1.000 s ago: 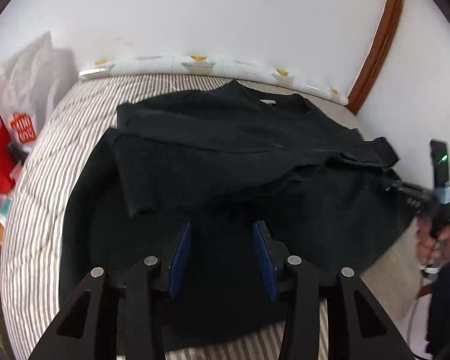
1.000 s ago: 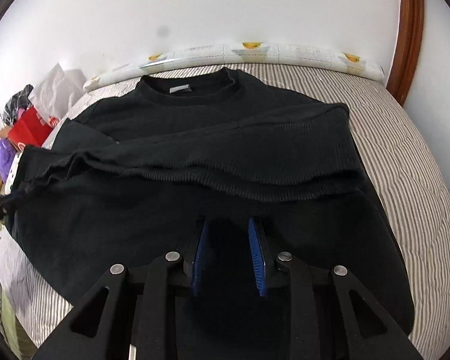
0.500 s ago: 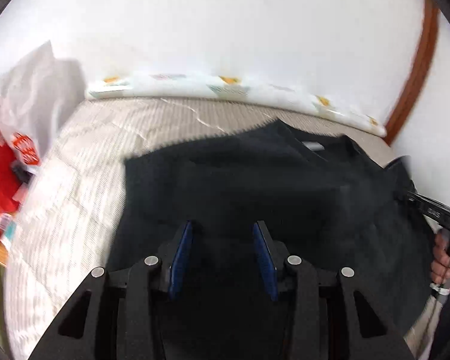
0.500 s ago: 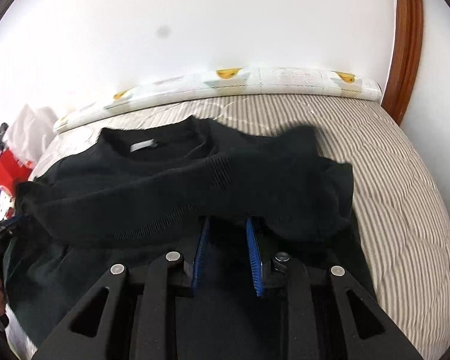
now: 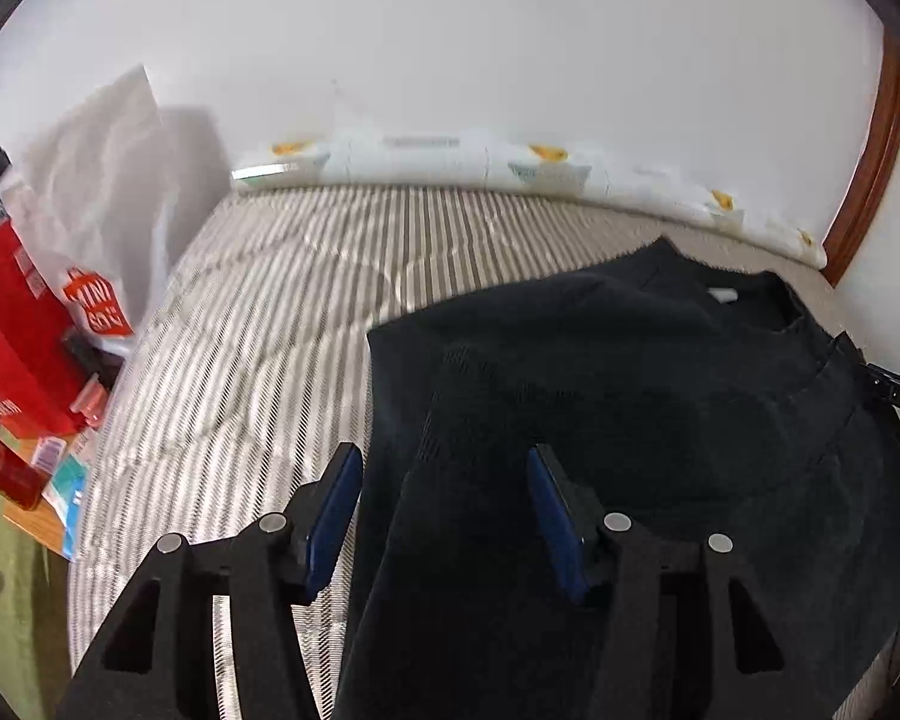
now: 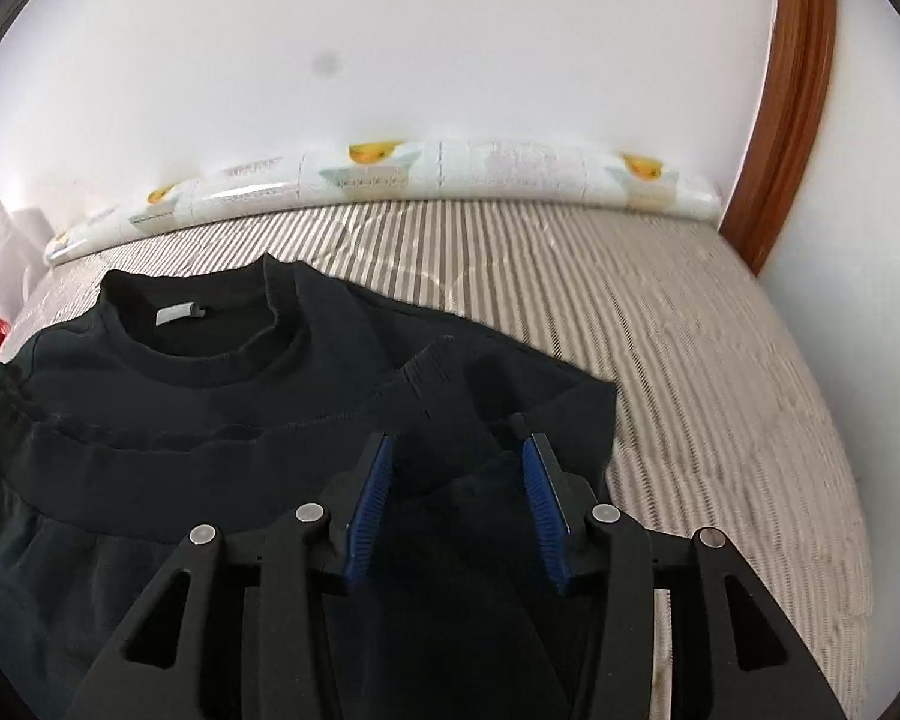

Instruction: Fold small clothes

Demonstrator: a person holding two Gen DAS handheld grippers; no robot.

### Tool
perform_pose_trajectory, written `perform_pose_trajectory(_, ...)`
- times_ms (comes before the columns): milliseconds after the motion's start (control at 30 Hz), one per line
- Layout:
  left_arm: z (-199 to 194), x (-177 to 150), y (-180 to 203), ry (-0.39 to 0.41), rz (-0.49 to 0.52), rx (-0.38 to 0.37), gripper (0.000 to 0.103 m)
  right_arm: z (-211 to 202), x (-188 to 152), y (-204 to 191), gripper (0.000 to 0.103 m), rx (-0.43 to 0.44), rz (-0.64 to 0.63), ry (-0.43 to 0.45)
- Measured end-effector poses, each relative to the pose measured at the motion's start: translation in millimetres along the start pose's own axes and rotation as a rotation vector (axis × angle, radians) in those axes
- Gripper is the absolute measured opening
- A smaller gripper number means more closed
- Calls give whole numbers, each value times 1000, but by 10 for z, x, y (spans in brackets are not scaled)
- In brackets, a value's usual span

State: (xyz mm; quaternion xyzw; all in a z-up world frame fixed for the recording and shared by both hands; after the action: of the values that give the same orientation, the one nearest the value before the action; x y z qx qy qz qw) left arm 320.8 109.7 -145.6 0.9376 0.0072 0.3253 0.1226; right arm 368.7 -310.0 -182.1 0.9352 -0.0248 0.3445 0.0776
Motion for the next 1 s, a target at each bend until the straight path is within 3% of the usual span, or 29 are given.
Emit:
perform_pose_trajectory(33,4,-18,-14,2,-10,1,44,35,-10,2,44,1,2,-13)
perform_pose_trajectory(67,9,-31,-14,11,-23,4,31,63,-15,4,41,5,6,-19)
perform_pose_trajectory(100,1,-38,-2,14,-29,2,22,77,-17,3,32,6,6,-21)
perform_pose_trajectory(200,-131,-19,55,68,-21,27,12,16,-1,11,18,13,-3,7)
perform_pose_trajectory(367,-337,163,153,161,-19,0,11,-267,99,177,15,76,52,103)
perform_pose_trajectory(500,-195,315,210,161,-8,3,11,-393,227,327,15,67,73,155)
perform_pose_trajectory(567,-57,312,181,127,-28,3,11,-299,235,335,15,49,66,144)
perform_pose_trajectory(733,236,209,42,39,-106,-21,12,230,68,285,15,27,62,2)
perform_pose_trajectory(833,257,195,26,24,-123,-30,15,204,89,283,19,34,62,8)
perform_pose_trajectory(900,252,184,56,14,-110,-18,16,196,64,281,28,10,47,-9)
perform_pose_trajectory(1000,209,145,122,11,-79,7,17,93,12,274,31,-20,26,1)
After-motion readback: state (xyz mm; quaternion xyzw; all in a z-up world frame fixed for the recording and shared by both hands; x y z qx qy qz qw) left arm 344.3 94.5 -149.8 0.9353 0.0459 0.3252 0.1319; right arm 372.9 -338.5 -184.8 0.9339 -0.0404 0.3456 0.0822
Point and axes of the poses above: each gripper's, at about its wrist camera, not at the fingertips, and z roughly the way its jaws point, y to its right, x to its top, the point moved 5 cm from there along z, roughly the way its jaws point, and after that the axes turned 11 degrees about -x, right-handed, at the moved point
